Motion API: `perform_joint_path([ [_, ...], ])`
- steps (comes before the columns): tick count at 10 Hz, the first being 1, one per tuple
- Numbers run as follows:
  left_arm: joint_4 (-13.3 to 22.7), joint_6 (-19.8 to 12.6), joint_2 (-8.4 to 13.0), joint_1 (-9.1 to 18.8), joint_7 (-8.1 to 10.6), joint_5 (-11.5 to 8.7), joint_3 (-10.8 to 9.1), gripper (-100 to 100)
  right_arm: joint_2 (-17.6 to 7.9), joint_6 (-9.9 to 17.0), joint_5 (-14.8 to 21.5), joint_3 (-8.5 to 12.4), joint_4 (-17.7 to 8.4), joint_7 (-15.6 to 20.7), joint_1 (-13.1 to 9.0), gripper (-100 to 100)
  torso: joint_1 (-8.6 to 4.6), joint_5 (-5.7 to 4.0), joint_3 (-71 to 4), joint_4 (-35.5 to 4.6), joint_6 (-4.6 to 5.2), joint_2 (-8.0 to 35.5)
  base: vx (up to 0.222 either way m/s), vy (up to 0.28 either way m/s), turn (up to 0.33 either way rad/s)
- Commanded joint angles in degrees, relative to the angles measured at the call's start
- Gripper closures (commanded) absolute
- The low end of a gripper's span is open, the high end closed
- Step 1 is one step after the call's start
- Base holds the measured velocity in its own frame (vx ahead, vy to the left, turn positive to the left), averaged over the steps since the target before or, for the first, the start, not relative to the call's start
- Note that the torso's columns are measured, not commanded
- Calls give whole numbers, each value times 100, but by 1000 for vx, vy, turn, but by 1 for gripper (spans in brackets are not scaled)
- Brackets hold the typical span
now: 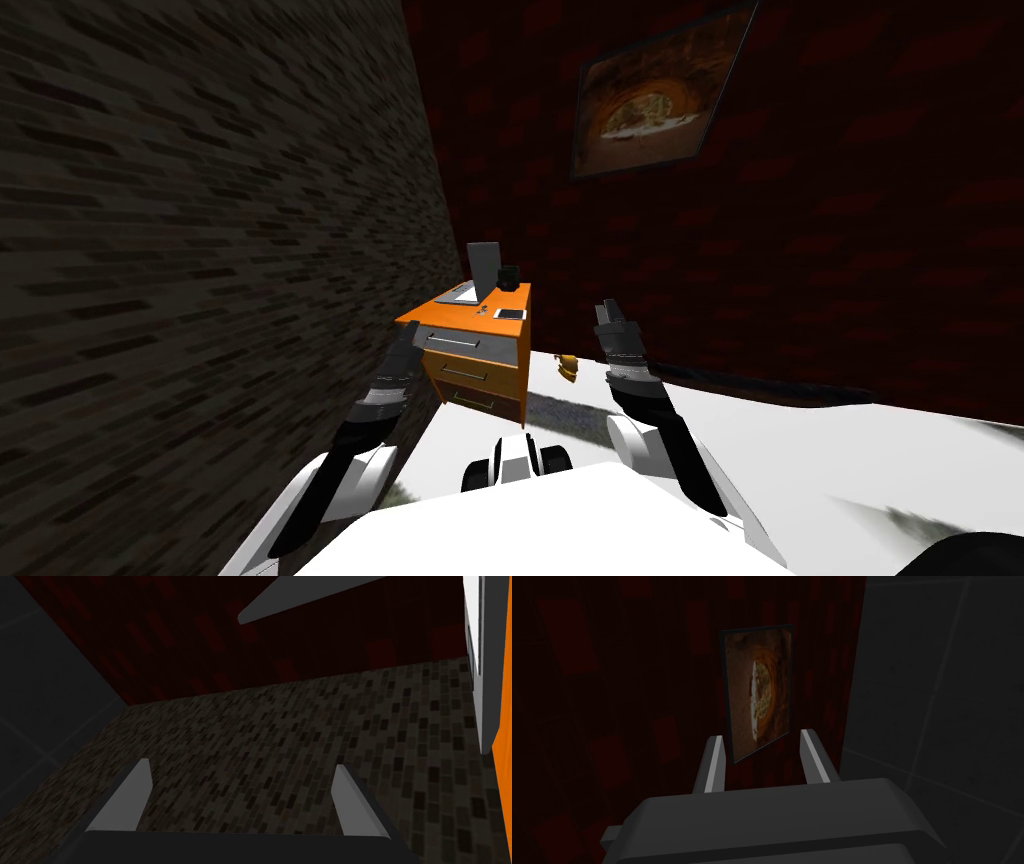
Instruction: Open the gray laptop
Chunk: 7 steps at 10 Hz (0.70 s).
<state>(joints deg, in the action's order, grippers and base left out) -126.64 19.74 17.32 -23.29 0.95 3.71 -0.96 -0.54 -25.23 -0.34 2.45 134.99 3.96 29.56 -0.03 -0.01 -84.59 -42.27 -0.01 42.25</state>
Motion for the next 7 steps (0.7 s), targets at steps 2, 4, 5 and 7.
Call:
perform_joint_path([
  [2,-54,-592,533,185,217,-1,-57,-100,0,0,0,0,0,0,0,0,0,0,4,-2,0,5,-24,58,-86],
  [4,-78,-885,788,281,324,-4,-85,-100,0,0,0,0,0,0,0,0,4,2,3,-1,0,4,-29,63,-90],
  [5,-78,-1009,794,281,324,-4,-85,-100,0,0,0,0,0,0,-1,0,6,1,3,-2,2,5,-24,60,-84],
  [7,-102,-1336,1054,379,435,-9,-114,-100,0,0,0,0,0,0,0,0,2,0,0,0,2,1,-22,60,-96],
])
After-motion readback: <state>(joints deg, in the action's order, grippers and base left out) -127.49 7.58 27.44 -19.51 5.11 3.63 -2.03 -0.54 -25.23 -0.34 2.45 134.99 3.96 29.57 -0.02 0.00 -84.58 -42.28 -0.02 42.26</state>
